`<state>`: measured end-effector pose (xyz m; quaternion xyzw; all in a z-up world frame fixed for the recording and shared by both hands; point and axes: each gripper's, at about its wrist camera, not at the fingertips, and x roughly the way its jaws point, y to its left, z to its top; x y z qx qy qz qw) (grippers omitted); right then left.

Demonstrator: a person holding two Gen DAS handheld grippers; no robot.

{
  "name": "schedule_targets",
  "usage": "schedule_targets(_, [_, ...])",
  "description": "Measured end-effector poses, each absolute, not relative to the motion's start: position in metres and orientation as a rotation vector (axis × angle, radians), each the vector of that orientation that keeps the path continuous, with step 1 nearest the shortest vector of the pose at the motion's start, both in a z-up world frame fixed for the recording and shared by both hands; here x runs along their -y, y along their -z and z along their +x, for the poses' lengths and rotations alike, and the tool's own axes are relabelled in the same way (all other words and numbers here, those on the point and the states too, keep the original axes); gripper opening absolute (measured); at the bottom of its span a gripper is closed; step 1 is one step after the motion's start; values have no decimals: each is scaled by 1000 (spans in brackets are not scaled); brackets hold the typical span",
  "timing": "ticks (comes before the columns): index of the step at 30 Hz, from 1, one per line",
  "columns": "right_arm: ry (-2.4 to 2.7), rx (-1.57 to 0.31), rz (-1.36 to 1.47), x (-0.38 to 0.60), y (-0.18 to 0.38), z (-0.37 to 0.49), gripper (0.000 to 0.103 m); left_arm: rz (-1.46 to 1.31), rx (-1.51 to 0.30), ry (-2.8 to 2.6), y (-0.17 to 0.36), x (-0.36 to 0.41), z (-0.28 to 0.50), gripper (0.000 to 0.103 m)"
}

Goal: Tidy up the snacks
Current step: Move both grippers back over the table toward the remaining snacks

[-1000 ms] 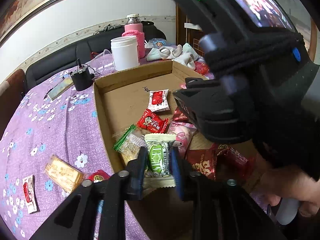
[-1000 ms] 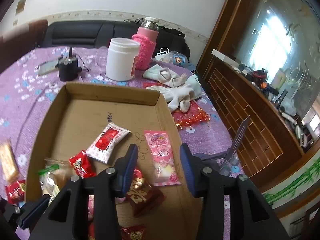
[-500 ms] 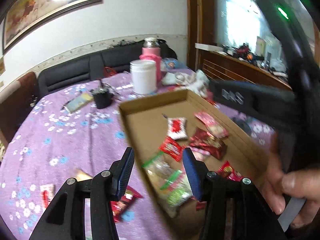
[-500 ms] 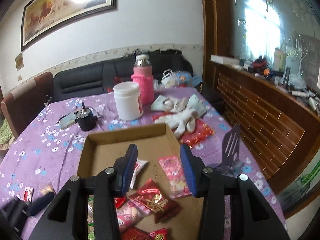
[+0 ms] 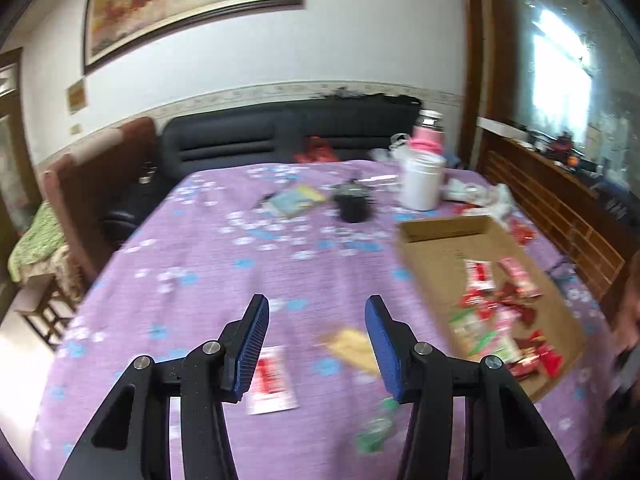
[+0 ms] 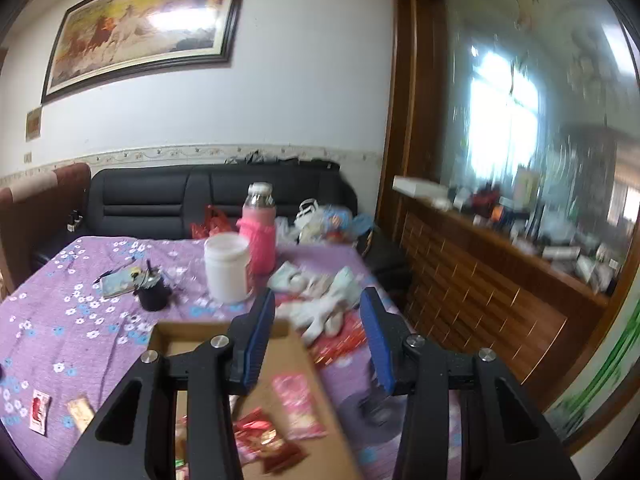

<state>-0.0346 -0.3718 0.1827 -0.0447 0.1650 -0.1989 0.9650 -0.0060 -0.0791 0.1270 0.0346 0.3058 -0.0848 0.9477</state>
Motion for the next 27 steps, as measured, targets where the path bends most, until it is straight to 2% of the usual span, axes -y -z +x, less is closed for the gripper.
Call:
schedule_targets(7, [662, -162, -355, 380, -267, -43, 43, 12, -702, 64, -114, 10, 8, 53])
schedule_targets(10, [571, -171, -295, 374, -278, -53, 45, -37, -765, 40, -102, -8, 21, 53])
schedule_targets(11, [485, -204, -254, 368, -272, -54, 51, -44, -783, 41, -98, -10, 25, 53])
schedule_targets(12, [331, -302, -197, 357, -258, -50, 54, -47, -807, 36, -94, -11, 30, 53])
schedule_targets(17, [-180, -646, 62, 293, -158, -22, 52, -72, -922, 68, -72, -3, 44, 53])
schedule_targets(19, [-208, -705, 67, 271, -131, -11, 52, -81, -972, 91, -61, 6, 47, 54])
schedule_targets(20, [-225, -727, 67, 263, -123, -8, 52, -69, -996, 96, -55, 13, 48, 61])
schedule_targets(21, [-236, -743, 65, 257, -117, -5, 52, -42, -1011, 86, -50, 21, 49, 62])
schedule_targets(27, [-268, -773, 28, 240, -111, -1, 52, 122, -1016, -2, -28, 56, 59, 63])
